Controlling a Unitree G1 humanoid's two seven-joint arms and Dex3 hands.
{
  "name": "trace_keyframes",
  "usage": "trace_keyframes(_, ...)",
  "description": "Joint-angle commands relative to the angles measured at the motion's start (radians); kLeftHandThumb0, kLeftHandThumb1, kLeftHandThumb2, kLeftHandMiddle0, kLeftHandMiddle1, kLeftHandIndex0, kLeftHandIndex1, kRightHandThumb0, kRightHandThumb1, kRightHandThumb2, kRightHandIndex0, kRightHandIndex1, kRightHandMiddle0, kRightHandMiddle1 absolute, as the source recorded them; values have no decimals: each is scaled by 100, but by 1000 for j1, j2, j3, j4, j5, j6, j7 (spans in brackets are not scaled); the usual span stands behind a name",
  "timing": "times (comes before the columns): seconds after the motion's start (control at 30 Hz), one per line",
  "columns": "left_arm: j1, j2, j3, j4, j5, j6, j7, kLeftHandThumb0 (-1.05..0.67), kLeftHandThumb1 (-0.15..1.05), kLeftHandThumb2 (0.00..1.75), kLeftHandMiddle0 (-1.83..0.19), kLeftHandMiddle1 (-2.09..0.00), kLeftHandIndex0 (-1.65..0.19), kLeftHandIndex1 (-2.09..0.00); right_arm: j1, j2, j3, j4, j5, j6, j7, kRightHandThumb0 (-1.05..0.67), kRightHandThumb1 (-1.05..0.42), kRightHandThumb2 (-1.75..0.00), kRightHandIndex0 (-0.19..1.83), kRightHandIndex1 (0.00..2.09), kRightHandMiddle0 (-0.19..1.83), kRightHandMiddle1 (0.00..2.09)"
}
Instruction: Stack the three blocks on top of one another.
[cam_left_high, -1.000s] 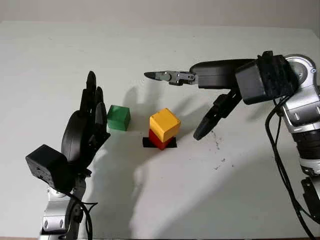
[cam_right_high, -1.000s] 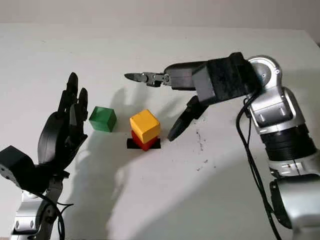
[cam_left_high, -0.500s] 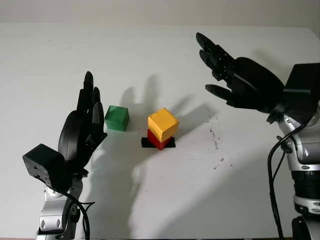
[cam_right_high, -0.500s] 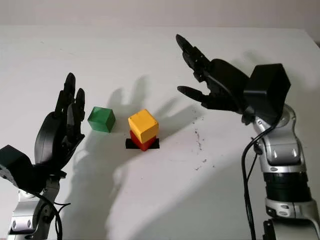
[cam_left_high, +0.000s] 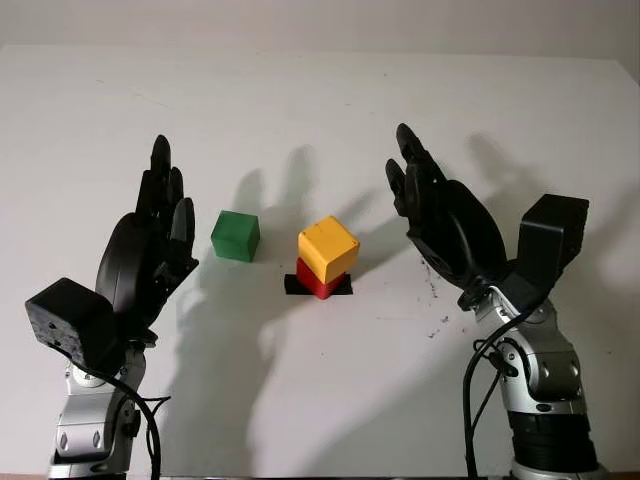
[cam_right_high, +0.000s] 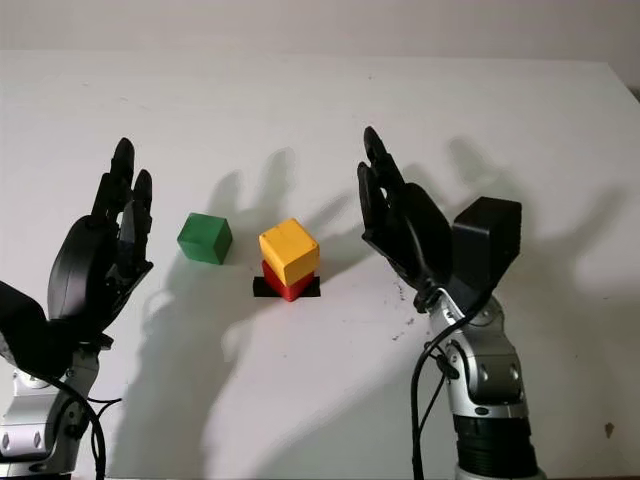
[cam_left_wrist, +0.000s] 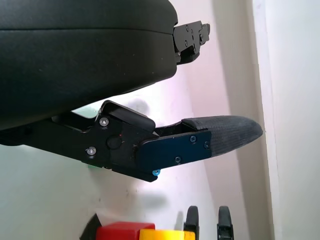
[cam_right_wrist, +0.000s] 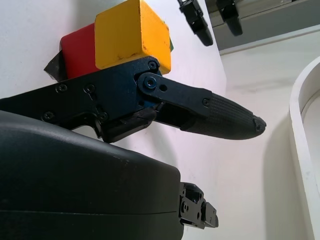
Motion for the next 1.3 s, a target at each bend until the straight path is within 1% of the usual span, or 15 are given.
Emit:
trace_keyframes(0.0, -25, 43, 24, -27, 25, -22, 1, -73, 105, 45, -5, -9, 3, -8, 16, 6, -7, 7, 0, -32, -9, -79, -105, -82, -19, 0, -19, 0)
trace_keyframes(0.03, -33, 54, 31, -27, 27, -26, -1, -69, 105, 33, -25, -16, -15, -16, 19, 6, -8, 8, -2, -38, -13, -79, -105, -82, -19, 0, -19, 0)
trace_keyframes(0.07, -49, 77, 41, -16, 36, -45, -6, -68, 105, 29, -33, -17, -21, -19, 23, 5, -12, 4, -1, -37, -21, -79, -105, -82, -19, 0, -19, 0)
trace_keyframes(0.1, -65, 110, 47, 0, 66, -79, -8, -61, 104, 20, -44, -21, -35, -25, 27, 6, -17, 4, 2, -40, -26, -79, -105, -81, -19, 0, -19, 0)
trace_keyframes(0.13, -78, 146, 50, 8, 108, -96, -7, -59, 104, 15, -45, -22, -39, -27, 30, 6, -21, 4, 5, -42, -31, -79, -105, -80, -19, 0, -19, 0)
trace_keyframes(0.23, -110, 263, 49, 28, 220, -117, -30, -60, 104, 8, -34, -15, -38, -24, 37, 8, -33, 2, 14, -48, -43, -78, -105, -79, -19, 0, -19, 0)
trace_keyframes(0.33, -164, 391, 29, 41, 303, -80, -102, -61, 101, 5, -28, -9, -38, -19, 44, 0, -50, -4, 31, -51, -35, -77, -105, -78, -19, 0, -19, 0)
trace_keyframes(0.37, -189, 428, 14, 44, 327, -57, -133, -62, 100, 5, -30, -8, -43, -18, 47, -6, -57, -7, 37, -51, -30, -77, -105, -78, -19, 0, -19, 0)
trace_keyframes(0.53, -299, 512, -64, 46, 380, 51, -260, -62, 95, 4, -26, -4, -48, -12, 57, -27, -87, -16, 50, -49, -24, -78, -105, -77, -19, 0, -19, 0)
trace_keyframes(0.6, -331, 534, -97, 58, 405, 51, -293, -66, 96, 5, -22, -3, -47, -10, 59, -31, -92, -20, 54, -46, -21, -78, -105, -77, -19, 0, -19, 0)
trace_keyframes(0.67, -357, 547, -137, 92, 441, 2, -299, -67, 94, 4, -18, -2, -43, -7, 61, -33, -93, -28, 57, -42, -16, -78, -105, -76, -19, 0, -19, 0)
trace_keyframes(0.73, -385, 552, -196, 134, 515, -41, -288, -72, 95, 5, -14, -2, -38, -4, 64, -38, -91, -37, 56, -36, -15, -78, -105, -75, -19, 0, -19, 0)
trace_keyframes(0.87, -418, 532, -272, 166, 621, -26, -283, -80, 92, 4, -6, -2, -32, -2, 67, -41, -87, -54, 58, -30, -12, -78, -105, -75, -19, 0, -19, 0)
trace_keyframes(1.07, -424, 498, -319, 233, 668, -96, -215, -80, 89, 5, -2, -3, -32, -4, 65, -37, -87, -62, 64, -27, -13, -80, -105, -76, -19, 0, -19, 0)
trace_keyframes(1.27, -425, 483, -350, 242, 702, -127, -199, -81, 90, 5, -4, -5, -32, -5, 60, -34, -87, -61, 71, -16, -20, -80, -105, -76, -19, 0, -19, 0)
